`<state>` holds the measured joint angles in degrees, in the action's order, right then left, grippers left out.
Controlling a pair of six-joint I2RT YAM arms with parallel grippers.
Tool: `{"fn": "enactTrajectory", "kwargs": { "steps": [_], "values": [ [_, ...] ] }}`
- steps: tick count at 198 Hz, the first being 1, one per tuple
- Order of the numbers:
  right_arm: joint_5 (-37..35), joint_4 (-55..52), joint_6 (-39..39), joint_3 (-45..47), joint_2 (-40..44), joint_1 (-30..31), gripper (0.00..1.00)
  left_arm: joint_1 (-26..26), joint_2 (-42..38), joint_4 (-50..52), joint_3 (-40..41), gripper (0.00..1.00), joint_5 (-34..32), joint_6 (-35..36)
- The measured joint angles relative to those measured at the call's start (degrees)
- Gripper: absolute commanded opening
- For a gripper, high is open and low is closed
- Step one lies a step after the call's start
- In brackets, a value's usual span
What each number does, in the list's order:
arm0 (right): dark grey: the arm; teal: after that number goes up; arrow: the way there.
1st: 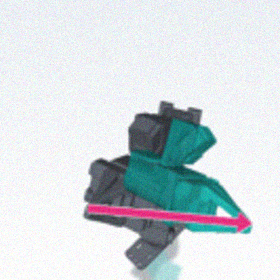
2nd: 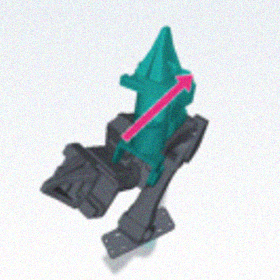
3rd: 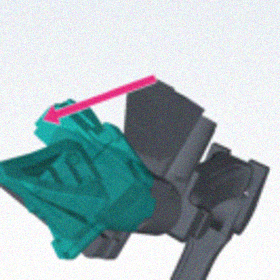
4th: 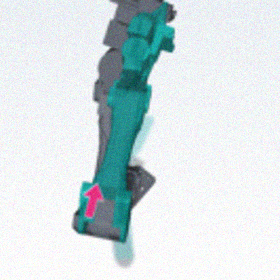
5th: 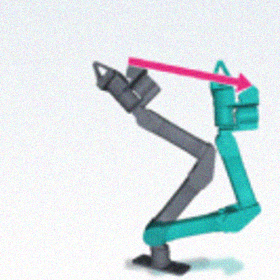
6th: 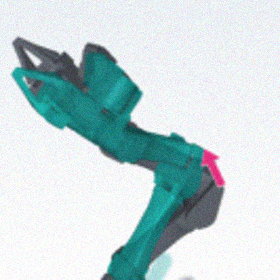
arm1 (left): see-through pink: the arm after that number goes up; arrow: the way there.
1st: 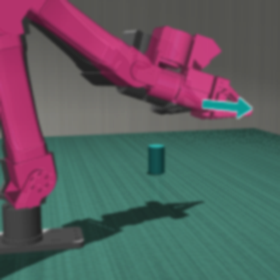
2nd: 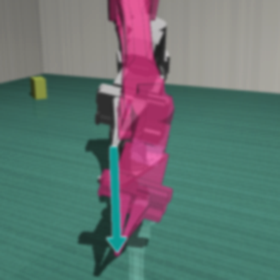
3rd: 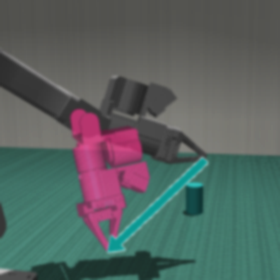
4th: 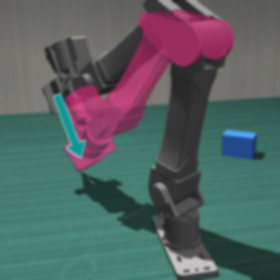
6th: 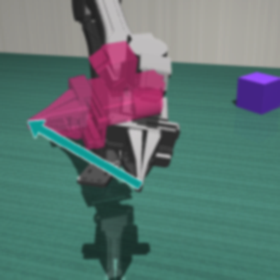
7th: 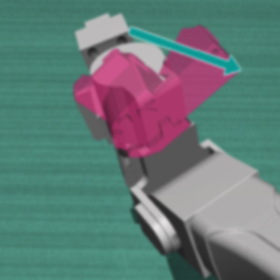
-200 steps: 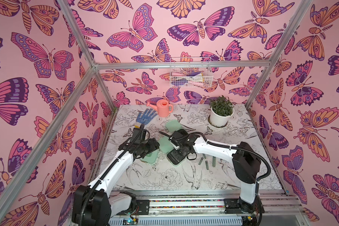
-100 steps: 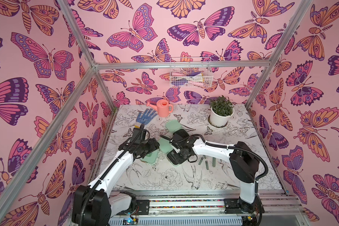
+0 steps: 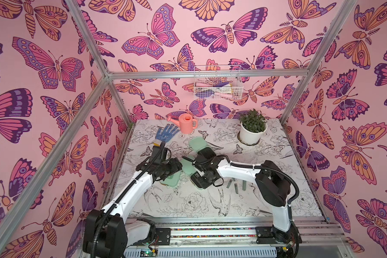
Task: Organize nail clipper sets
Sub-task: Adjust the nail clipper in the storage box, then pick up the nail clipper from the center of the board.
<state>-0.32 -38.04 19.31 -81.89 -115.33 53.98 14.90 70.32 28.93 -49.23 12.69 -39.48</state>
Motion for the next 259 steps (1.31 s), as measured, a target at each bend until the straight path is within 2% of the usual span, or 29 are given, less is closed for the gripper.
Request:
{"fn": "enactTrajectory", "kwargs": {
  "steps": [113, 179, 218, 259],
  "values": [
    [-0.17, 0.07, 0.28, -0.17, -0.5, 0.0, 0.09, 0.0, 0.42, -0.02, 0.0, 0.75, 1.05, 0.02],
    [-3.58, -2.19, 0.2, -2.99, -0.04, -0.52, 0.22, 0.0, 0.42, -0.15, 0.66, 0.75, 1.49, 0.0],
    [-5.2, -2.32, 0.85, -3.5, 6.03, -2.23, 0.26, 0.0, 0.42, -0.15, 0.74, 0.75, 1.49, 0.04],
    [-6.36, -1.86, 1.97, -1.09, 14.78, -7.76, 0.3, 0.0, 0.61, -0.17, 0.74, 0.75, 1.53, 0.22]
  ]
}}
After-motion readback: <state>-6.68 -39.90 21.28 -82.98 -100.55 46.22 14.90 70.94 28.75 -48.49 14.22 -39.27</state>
